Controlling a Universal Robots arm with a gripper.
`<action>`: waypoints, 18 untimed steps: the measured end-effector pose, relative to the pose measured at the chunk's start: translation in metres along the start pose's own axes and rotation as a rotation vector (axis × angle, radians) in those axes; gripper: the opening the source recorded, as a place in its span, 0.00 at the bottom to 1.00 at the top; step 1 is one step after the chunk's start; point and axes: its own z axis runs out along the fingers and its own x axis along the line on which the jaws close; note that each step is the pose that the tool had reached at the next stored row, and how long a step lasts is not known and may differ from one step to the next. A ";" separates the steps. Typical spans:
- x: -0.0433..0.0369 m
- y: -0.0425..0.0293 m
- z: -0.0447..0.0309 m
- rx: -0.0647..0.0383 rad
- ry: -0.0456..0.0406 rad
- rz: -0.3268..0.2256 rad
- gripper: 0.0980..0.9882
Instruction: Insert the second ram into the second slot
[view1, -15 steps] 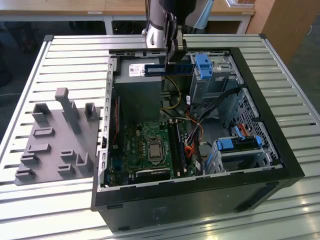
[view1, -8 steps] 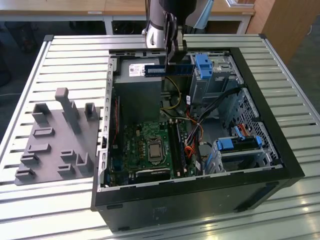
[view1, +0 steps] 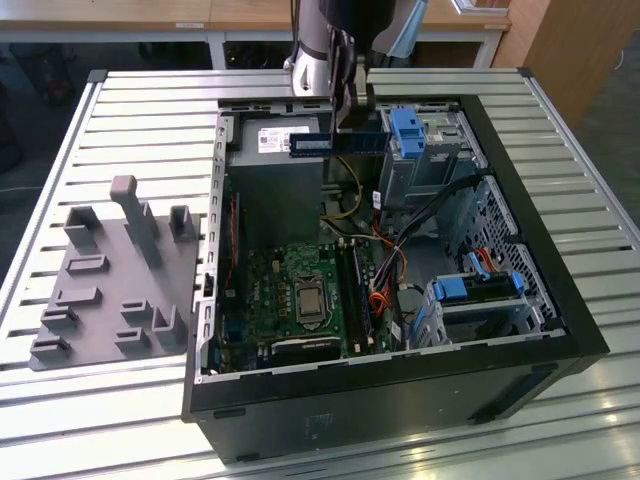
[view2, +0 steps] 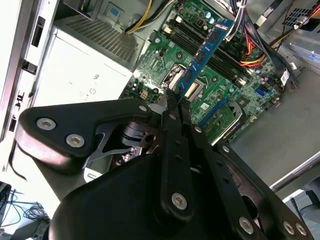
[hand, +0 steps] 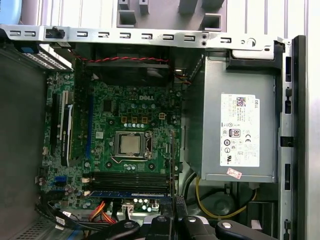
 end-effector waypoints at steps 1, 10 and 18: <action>0.0008 0.0000 -0.0001 0.000 0.0001 0.000 0.04; 0.0072 0.0002 0.0000 0.000 -0.0001 0.000 0.04; 0.0133 0.0008 0.0000 0.008 0.0002 -0.001 0.04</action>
